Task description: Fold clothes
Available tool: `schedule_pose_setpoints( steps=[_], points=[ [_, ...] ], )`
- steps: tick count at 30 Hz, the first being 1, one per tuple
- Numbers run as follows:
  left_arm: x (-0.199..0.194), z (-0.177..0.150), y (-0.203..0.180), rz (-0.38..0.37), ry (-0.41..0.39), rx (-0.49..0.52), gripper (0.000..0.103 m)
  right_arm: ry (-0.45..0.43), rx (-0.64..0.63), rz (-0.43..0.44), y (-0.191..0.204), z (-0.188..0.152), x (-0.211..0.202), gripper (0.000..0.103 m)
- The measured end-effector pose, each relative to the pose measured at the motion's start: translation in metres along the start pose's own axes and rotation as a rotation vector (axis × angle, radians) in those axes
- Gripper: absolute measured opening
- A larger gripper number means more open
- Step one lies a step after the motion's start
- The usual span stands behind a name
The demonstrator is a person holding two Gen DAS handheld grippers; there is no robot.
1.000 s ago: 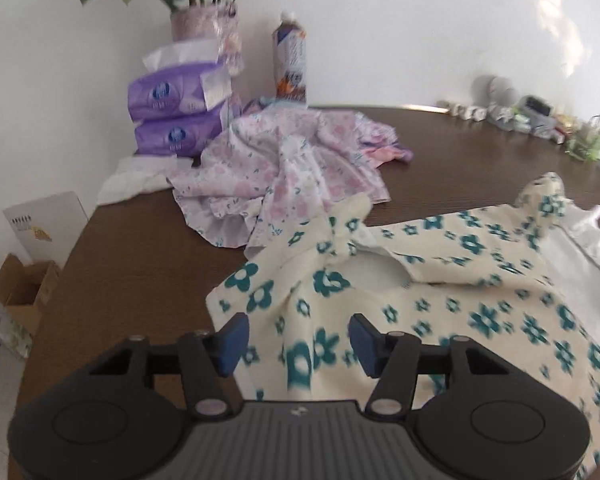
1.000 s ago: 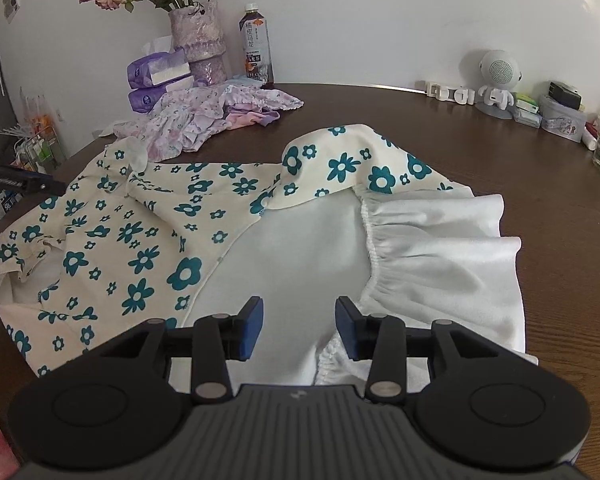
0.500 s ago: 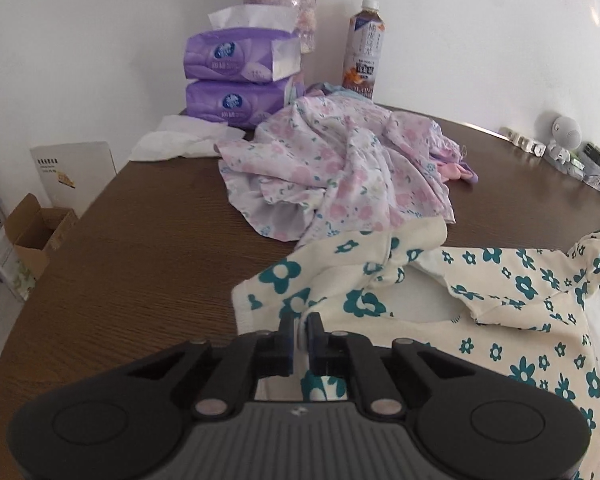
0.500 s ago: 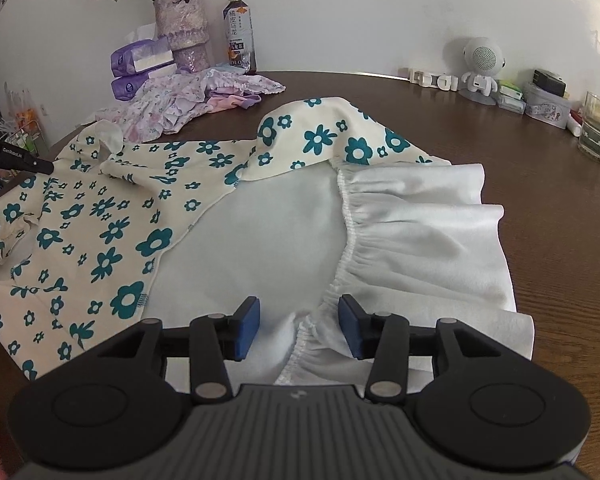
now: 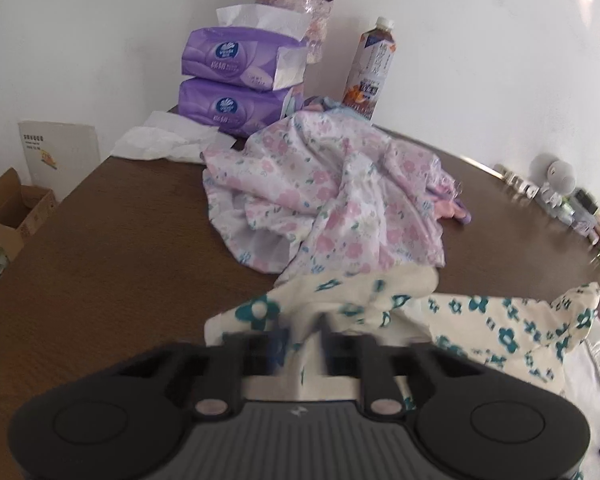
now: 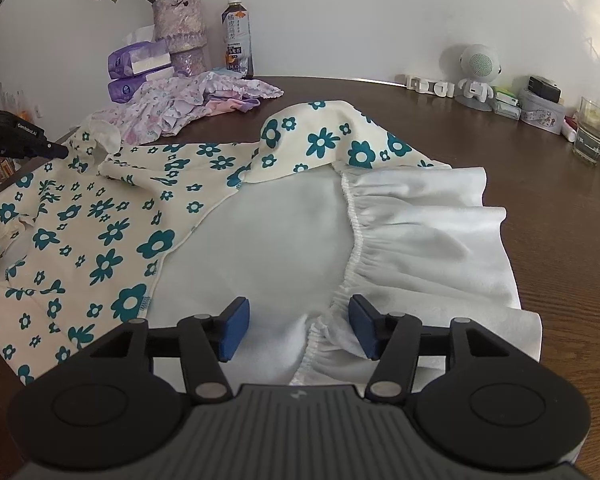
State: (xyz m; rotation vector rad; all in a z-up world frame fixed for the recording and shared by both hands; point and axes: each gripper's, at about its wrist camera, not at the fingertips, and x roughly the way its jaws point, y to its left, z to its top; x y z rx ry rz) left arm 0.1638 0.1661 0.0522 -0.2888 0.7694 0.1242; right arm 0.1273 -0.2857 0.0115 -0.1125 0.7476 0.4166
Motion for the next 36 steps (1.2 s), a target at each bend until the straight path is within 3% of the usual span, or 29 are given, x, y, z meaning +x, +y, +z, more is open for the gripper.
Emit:
schedule_pose_setpoints(
  steps=[5, 7, 9, 13, 16, 17, 20, 22, 24, 29, 32, 34, 35, 36],
  points=[
    [-0.001, 0.015, 0.004, -0.005, -0.008, -0.002, 0.004, 0.003, -0.023, -0.008, 0.004, -0.001, 0.001, 0.058],
    [-0.001, 0.018, 0.009, -0.006, 0.007, -0.036, 0.011, 0.002, -0.028, -0.013, 0.005, -0.001, 0.001, 0.059],
    [-0.007, 0.016, 0.013, 0.006, -0.007, -0.059, 0.032, 0.001, -0.029, -0.019, 0.006, -0.002, 0.001, 0.059],
    [-0.014, 0.002, 0.014, -0.012, 0.028, -0.056, 0.038, 0.001, -0.023, -0.022, 0.007, -0.002, 0.001, 0.060],
    [-0.011, -0.012, 0.010, -0.006, 0.071, -0.030, 0.032, 0.002, -0.028, -0.022, 0.009, -0.002, 0.002, 0.064],
    [-0.011, -0.017, 0.009, 0.004, 0.065, -0.012, 0.006, 0.001, -0.030, -0.023, 0.010, -0.002, 0.002, 0.065],
    [-0.023, -0.028, 0.012, 0.026, 0.018, -0.012, 0.003, -0.001, -0.030, -0.021, 0.010, -0.003, 0.002, 0.065],
    [-0.035, -0.033, 0.014, 0.041, -0.006, -0.019, 0.011, -0.002, -0.030, -0.021, 0.009, -0.003, 0.002, 0.065],
    [-0.048, -0.039, 0.015, 0.055, -0.029, -0.025, 0.034, -0.003, -0.029, -0.020, 0.009, -0.003, 0.002, 0.065],
    [-0.073, -0.067, 0.007, 0.016, -0.003, 0.002, 0.041, -0.011, -0.024, -0.019, 0.010, -0.004, 0.001, 0.066],
    [-0.078, -0.087, -0.002, 0.011, 0.024, 0.057, 0.038, -0.014, -0.024, -0.020, 0.011, -0.005, 0.002, 0.068],
    [-0.081, -0.099, -0.007, 0.018, 0.035, 0.096, 0.013, -0.012, -0.029, -0.022, 0.011, -0.004, 0.002, 0.069],
    [-0.081, -0.104, -0.006, 0.029, 0.032, 0.115, 0.006, -0.010, -0.030, -0.022, 0.011, -0.004, 0.002, 0.069],
    [-0.082, -0.106, -0.005, 0.040, 0.034, 0.134, 0.006, -0.008, -0.032, -0.022, 0.011, -0.004, 0.002, 0.069]
  ],
)
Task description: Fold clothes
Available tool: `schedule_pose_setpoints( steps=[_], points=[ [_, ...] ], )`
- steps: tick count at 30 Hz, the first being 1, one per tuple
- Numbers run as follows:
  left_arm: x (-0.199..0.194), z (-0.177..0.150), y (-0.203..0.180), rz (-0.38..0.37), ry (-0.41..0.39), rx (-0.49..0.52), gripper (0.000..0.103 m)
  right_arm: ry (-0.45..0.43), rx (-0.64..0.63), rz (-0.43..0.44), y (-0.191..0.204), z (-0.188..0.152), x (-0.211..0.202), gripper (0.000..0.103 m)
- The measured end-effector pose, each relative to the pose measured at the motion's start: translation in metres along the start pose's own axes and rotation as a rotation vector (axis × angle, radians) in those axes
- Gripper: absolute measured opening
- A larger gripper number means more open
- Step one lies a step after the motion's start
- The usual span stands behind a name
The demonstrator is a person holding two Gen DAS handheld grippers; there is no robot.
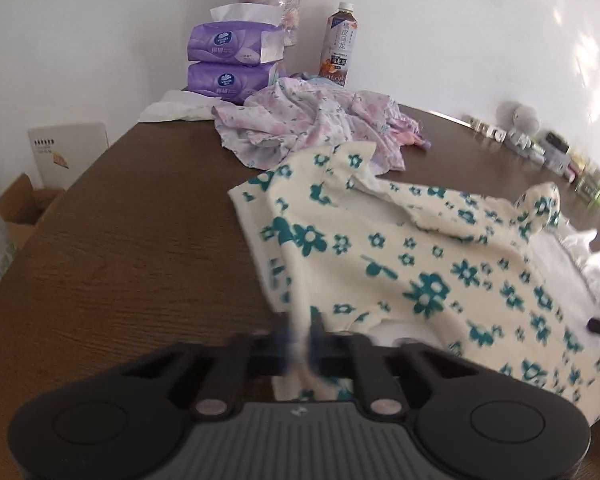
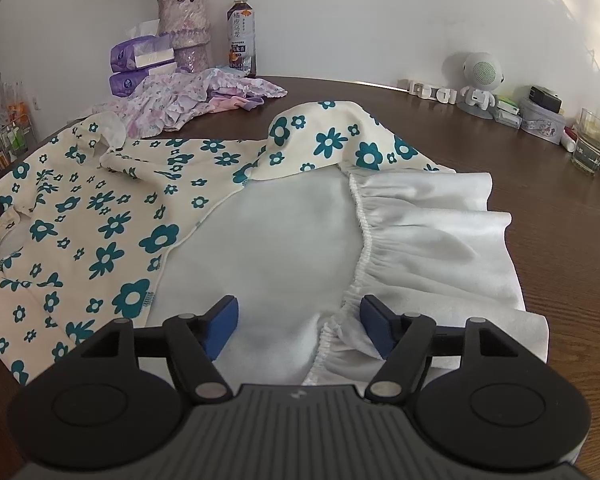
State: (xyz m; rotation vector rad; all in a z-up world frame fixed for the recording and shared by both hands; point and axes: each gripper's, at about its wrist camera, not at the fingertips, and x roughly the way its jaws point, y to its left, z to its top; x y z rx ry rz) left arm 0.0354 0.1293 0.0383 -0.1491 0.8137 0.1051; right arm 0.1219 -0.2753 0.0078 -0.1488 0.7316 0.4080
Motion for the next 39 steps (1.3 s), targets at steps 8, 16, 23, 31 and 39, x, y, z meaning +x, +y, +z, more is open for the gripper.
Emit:
schedule_pose_setpoints(
  steps=[8, 16, 23, 31, 39],
  points=[
    [-0.015, 0.001, 0.008, 0.034, 0.009, 0.029, 0.025, 0.003, 0.011, -0.013, 0.000, 0.003, -0.004, 0.069],
    [-0.034, 0.014, -0.018, -0.073, -0.128, 0.106, 0.040, -0.089, 0.014, -0.024, 0.000, 0.021, -0.034, 0.068],
    [0.032, 0.090, -0.064, -0.264, 0.005, 0.153, 0.044, -0.028, -0.106, 0.017, 0.022, 0.093, 0.009, 0.052],
    [0.130, 0.129, -0.086, -0.175, 0.147, 0.077, 0.041, 0.122, 0.052, 0.028, 0.017, 0.138, 0.103, 0.050],
    [0.120, 0.137, -0.090, -0.230, -0.027, 0.122, 0.001, 0.058, 0.126, 0.056, 0.003, 0.138, 0.110, 0.007]
  ],
)
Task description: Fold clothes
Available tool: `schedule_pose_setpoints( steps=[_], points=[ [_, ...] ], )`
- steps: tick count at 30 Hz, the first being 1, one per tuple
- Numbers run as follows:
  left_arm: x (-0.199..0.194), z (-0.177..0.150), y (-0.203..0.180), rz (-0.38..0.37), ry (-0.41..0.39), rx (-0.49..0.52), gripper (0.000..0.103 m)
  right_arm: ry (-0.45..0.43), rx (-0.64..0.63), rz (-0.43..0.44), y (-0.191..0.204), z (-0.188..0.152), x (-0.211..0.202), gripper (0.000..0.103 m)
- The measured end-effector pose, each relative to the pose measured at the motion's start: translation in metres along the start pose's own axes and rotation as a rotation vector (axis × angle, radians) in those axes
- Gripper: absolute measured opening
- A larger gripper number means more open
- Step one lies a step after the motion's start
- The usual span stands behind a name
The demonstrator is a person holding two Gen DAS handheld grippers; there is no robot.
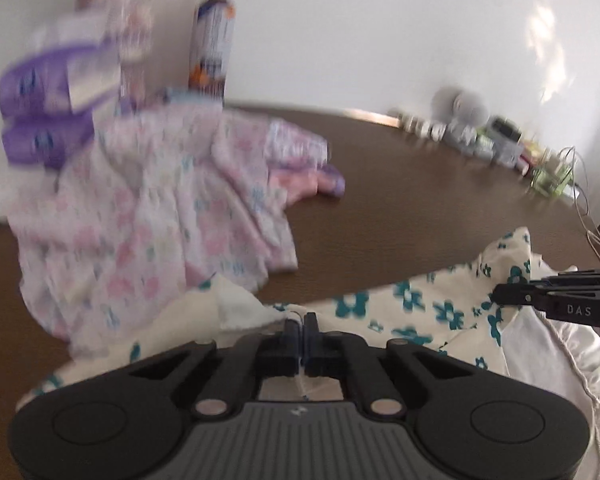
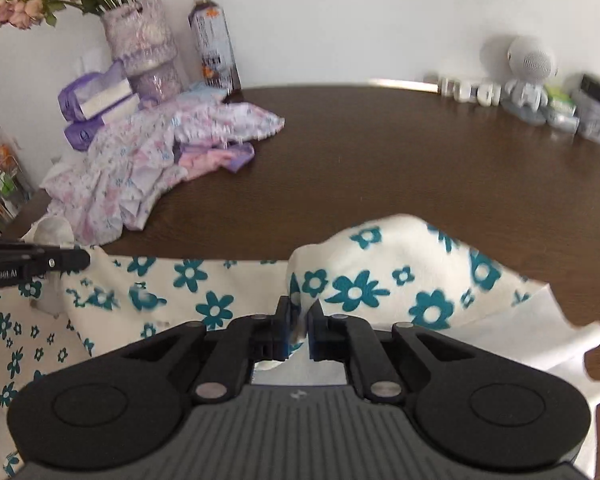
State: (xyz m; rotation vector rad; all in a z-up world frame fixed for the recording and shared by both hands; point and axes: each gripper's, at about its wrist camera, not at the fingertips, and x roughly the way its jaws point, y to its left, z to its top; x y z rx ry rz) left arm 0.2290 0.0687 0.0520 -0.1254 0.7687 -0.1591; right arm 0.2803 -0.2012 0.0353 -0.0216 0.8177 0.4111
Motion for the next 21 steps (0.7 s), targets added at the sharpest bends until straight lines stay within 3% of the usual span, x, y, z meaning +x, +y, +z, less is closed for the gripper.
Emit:
schedule_pose_setpoints(
  steps=[4, 7, 8, 9, 11, 13, 15, 19, 21],
  points=[
    [0.008, 0.006, 0.004, 0.035, -0.053, -0.008, 0.002, -0.017, 0.007, 0.002, -0.001, 0.001, 0.003, 0.007],
    [0.025, 0.004, 0.007, 0.036, -0.014, -0.027, 0.005, 0.002, 0.033, -0.003, -0.004, -0.002, 0.013, 0.012],
    [0.029, 0.002, 0.008, 0.034, 0.001, -0.037, 0.010, 0.005, 0.043, -0.005, -0.006, -0.003, 0.015, 0.019],
    [0.031, 0.001, 0.009, 0.026, 0.012, -0.048, 0.022, -0.001, 0.058, -0.007, -0.009, -0.003, 0.013, 0.030],
    [0.028, -0.002, 0.011, 0.003, 0.016, -0.059, 0.034, -0.020, 0.073, -0.005, -0.014, -0.004, 0.003, 0.033],
    [0.025, -0.004, 0.010, -0.007, 0.012, -0.051, 0.034, -0.037, 0.070, 0.011, -0.016, -0.003, -0.010, 0.033],
    [0.026, -0.003, 0.012, -0.019, 0.028, -0.069, 0.034, -0.063, 0.034, 0.033, -0.011, 0.000, -0.026, 0.033],
    [0.033, -0.001, 0.014, -0.048, 0.049, -0.119, 0.034, -0.162, -0.148, -0.011, 0.016, 0.013, -0.042, 0.036],
    [0.035, 0.001, 0.013, -0.044, 0.044, -0.120, 0.034, -0.115, -0.238, -0.045, 0.028, 0.023, -0.023, 0.047]
  ],
)
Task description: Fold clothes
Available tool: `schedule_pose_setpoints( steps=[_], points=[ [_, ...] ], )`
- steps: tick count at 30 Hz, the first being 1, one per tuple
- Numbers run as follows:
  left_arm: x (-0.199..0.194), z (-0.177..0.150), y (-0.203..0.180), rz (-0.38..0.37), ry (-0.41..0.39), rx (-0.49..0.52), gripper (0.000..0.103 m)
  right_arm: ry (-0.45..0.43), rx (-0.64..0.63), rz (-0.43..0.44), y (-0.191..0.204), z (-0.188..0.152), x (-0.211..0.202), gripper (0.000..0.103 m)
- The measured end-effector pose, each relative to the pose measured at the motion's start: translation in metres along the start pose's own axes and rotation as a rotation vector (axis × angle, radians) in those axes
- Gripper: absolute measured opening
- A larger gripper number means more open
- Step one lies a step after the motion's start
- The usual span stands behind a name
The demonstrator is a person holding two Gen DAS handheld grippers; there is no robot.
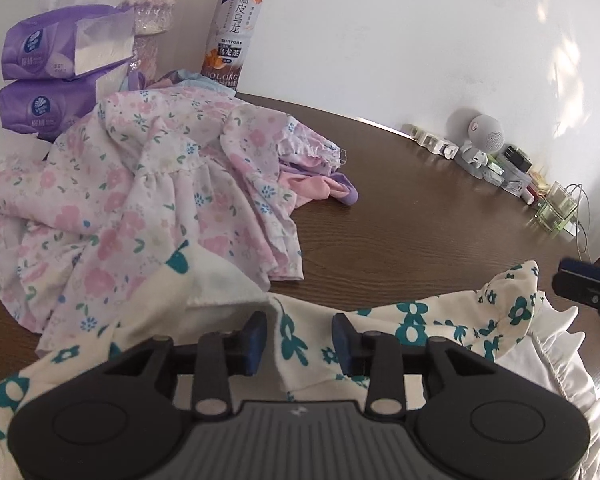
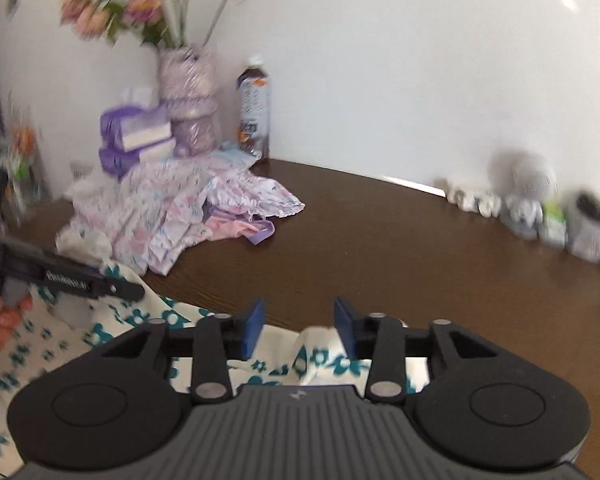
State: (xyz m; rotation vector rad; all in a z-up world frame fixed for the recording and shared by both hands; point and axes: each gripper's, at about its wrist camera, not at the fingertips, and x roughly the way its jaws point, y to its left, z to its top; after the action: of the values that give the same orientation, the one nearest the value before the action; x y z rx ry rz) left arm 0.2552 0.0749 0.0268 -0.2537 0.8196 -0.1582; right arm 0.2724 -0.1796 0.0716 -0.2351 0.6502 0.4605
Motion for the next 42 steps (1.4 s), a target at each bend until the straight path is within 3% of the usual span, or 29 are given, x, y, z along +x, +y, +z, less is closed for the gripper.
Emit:
schedule_pose_setpoints(
  steps=[2, 3, 4, 5, 6, 9, 11, 13, 15, 18, 21, 25, 29, 31, 32, 33, 34, 42],
  points=[
    [0.001, 0.000, -0.001, -0.006, -0.009, -0.001, 0.028, 0.053, -0.088, -0.025, 0.009, 0.009, 0.021, 0.047],
    [0.001, -0.001, 0.000, -0.014, -0.019, -0.003, 0.005, 0.100, -0.112, -0.040, 0.011, 0.010, 0.034, 0.043],
    [0.000, -0.001, 0.001, -0.021, -0.028, -0.006, 0.002, 0.146, -0.119, -0.054, 0.008, 0.009, 0.046, 0.036],
    [-0.002, -0.002, 0.002, -0.028, -0.041, -0.010, 0.001, 0.183, -0.104, -0.057, 0.004, 0.008, 0.054, 0.007],
    [-0.006, -0.003, 0.003, -0.034, -0.064, -0.006, 0.001, 0.214, -0.080, -0.056, -0.001, 0.006, 0.060, 0.003],
    [-0.017, -0.003, 0.004, -0.043, -0.126, 0.015, 0.001, 0.213, 0.065, -0.017, -0.023, 0.001, 0.048, 0.003],
    [-0.014, -0.002, 0.006, -0.044, -0.119, 0.008, 0.001, 0.187, 0.180, 0.047, -0.038, -0.005, 0.035, 0.005],
    [-0.008, -0.002, 0.007, -0.039, -0.103, 0.000, 0.001, 0.137, 0.278, 0.102, -0.055, -0.011, 0.019, 0.011],
    [-0.001, -0.005, 0.009, -0.034, -0.080, -0.011, 0.002, 0.071, 0.313, 0.072, -0.068, -0.016, -0.001, 0.033],
    [0.005, -0.007, 0.012, -0.032, -0.072, -0.032, 0.005, 0.054, 0.178, -0.067, -0.071, -0.027, -0.022, 0.035],
    [0.006, -0.006, 0.013, -0.030, -0.067, -0.040, 0.005, 0.105, -0.005, -0.181, -0.068, -0.044, -0.023, 0.041],
    [0.005, -0.007, 0.010, -0.017, -0.071, -0.022, 0.005, 0.133, -0.168, -0.184, -0.064, -0.063, -0.003, 0.041],
    [0.004, -0.008, 0.007, -0.009, -0.070, -0.016, 0.006, 0.141, -0.151, -0.122, -0.072, -0.056, 0.019, 0.041],
    [0.005, -0.007, 0.006, -0.007, -0.068, -0.013, 0.006, 0.153, -0.136, -0.096, -0.075, -0.052, 0.027, 0.041],
    [0.005, -0.007, 0.006, -0.005, -0.067, -0.008, 0.006, 0.165, -0.123, -0.077, -0.077, -0.050, 0.030, 0.031],
    [0.004, -0.008, 0.005, -0.003, -0.067, -0.002, 0.006, 0.184, -0.098, -0.045, -0.080, -0.048, 0.032, 0.006],
    [0.004, -0.008, 0.005, -0.001, -0.066, 0.006, 0.006, 0.198, -0.065, -0.019, -0.083, -0.047, 0.032, 0.001],
    [0.005, -0.008, 0.005, -0.006, -0.066, 0.021, 0.006, 0.160, -0.006, -0.024, -0.087, -0.042, -0.007, 0.001]
  ],
)
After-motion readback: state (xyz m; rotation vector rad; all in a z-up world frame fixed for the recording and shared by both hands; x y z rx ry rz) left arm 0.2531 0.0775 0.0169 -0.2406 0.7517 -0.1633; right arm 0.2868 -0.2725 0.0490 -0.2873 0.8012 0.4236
